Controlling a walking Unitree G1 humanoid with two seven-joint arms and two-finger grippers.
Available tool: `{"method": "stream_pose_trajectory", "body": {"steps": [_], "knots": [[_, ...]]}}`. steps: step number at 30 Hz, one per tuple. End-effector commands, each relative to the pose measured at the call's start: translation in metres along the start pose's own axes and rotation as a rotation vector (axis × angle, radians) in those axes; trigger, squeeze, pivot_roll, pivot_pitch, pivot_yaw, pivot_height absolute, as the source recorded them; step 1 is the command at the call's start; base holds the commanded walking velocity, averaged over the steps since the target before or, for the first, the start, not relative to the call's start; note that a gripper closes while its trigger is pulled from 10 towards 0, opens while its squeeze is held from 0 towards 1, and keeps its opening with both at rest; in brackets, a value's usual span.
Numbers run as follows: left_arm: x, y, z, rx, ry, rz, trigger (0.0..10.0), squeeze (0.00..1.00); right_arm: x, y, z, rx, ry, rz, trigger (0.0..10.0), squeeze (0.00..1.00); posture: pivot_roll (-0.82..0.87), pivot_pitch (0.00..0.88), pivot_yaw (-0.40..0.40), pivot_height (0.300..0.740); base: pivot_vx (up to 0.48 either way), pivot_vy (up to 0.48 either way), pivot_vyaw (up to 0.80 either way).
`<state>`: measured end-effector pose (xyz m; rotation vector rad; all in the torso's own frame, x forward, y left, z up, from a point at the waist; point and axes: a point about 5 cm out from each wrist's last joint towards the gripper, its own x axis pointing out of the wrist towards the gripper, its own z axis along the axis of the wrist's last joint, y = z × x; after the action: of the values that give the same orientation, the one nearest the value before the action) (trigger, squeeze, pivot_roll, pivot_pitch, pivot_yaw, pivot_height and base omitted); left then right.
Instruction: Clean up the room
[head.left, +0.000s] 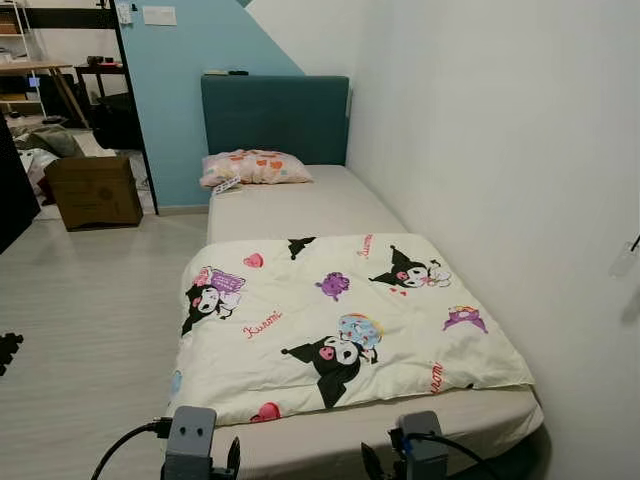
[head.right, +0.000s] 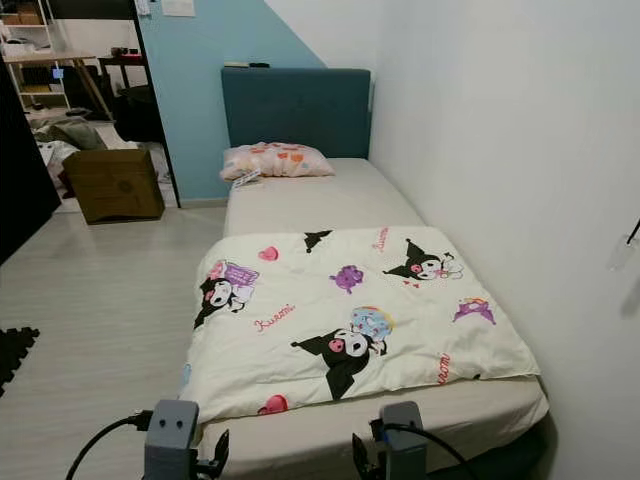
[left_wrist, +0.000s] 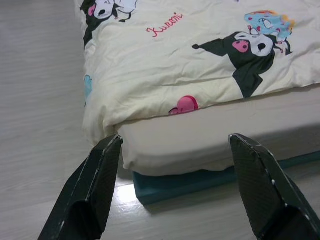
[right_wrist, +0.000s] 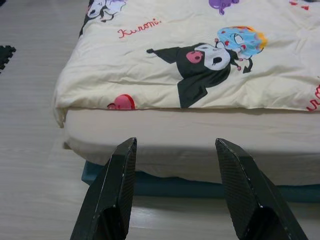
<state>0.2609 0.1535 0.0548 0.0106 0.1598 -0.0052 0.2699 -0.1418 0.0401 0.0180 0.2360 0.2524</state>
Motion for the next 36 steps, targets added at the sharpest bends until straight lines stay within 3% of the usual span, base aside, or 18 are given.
{"method": "stream_pose_trajectory", "body": {"steps": [1, 26, 36], "knots": [[-0.0027, 0.0013, -0.0046, -0.010, 0.010, 0.002, 10.0, 0.00, -0.0024, -0.0016, -0.0056, 0.002, 0.014, -0.004, 10.0, 0.00, 0.00, 0.122, -0.037, 0.740, 0.334, 0.000, 0.00], [-0.0031, 0.0035, -0.0033, -0.013, 0.001, 0.005, 10.0, 0.00, -0.0033, -0.0004, -0.0072, 0.000, 0.017, -0.001, 10.0, 0.00, 0.00, 0.122, -0.037, 0.740, 0.324, 0.000, 0.00], [-0.0039, 0.0043, -0.0019, 0.009, -0.021, 0.021, 10.0, 0.00, -0.0033, -0.0001, -0.0067, 0.002, 0.013, -0.001, 10.0, 0.00, 0.00, 0.127, -0.036, 0.740, 0.000, 0.000, 0.00]]}}
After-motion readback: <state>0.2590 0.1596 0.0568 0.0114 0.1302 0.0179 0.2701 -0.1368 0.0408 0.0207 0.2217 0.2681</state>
